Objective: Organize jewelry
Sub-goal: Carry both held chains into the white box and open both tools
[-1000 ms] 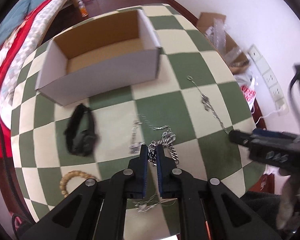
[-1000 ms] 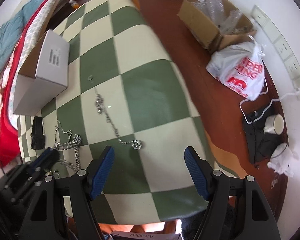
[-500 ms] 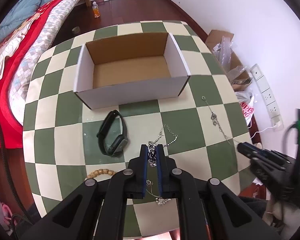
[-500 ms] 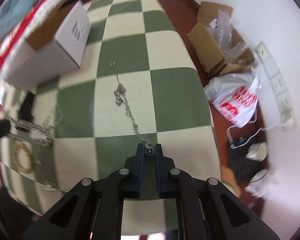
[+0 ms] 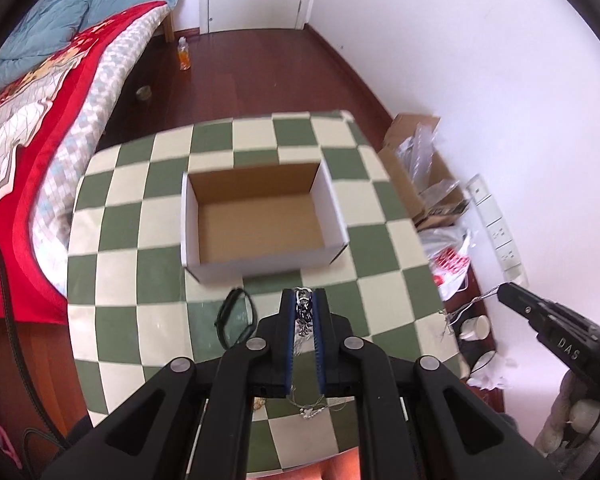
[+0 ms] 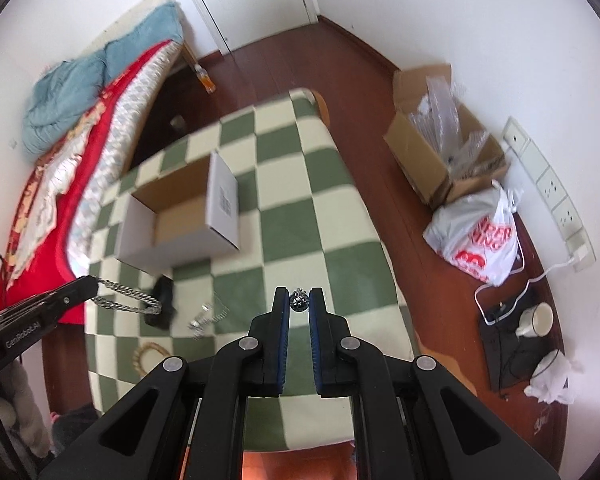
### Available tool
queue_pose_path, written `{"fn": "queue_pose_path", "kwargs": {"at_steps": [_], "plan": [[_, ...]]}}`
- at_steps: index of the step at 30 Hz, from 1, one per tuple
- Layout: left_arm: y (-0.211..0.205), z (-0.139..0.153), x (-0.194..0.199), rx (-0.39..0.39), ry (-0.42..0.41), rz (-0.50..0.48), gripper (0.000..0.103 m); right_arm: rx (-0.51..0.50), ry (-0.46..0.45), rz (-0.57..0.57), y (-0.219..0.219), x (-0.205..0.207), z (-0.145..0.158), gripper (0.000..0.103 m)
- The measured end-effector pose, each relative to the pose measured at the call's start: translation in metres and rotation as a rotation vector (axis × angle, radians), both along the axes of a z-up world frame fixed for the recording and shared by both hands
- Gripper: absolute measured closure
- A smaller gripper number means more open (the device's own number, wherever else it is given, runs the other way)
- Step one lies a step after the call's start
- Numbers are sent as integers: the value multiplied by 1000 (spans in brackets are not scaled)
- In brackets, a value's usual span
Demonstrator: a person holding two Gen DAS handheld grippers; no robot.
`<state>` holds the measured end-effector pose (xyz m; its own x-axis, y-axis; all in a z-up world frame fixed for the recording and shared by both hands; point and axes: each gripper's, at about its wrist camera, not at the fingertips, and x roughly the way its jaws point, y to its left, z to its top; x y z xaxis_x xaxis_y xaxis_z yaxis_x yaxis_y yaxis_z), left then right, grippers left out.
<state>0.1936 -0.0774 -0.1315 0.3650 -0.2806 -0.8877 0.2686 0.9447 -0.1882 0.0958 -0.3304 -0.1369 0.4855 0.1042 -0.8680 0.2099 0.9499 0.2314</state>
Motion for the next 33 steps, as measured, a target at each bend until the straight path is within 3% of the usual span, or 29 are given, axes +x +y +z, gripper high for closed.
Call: {"fn": "queue_pose_path", "kwargs": {"at_steps": [6, 10, 19, 25, 28, 33], "plan": [[14, 35, 25, -53, -19, -8, 97, 21, -62, 20, 7, 8, 43, 93], [24, 53, 49, -45, -46, -6, 97, 27, -116, 54, 22, 21, 74, 93], [46, 54, 98, 1, -60, 34, 97, 29, -186, 162, 78, 85, 120, 93], [56, 21, 125, -25, 24, 66, 97, 30, -140, 207, 112, 133, 104, 93], [56, 0, 138, -31, 69, 83, 97, 40, -92, 215, 125, 156, 78, 93], [58, -52, 162, -70, 210, 126, 97, 47, 10, 220, 144, 197, 24, 93]]}}
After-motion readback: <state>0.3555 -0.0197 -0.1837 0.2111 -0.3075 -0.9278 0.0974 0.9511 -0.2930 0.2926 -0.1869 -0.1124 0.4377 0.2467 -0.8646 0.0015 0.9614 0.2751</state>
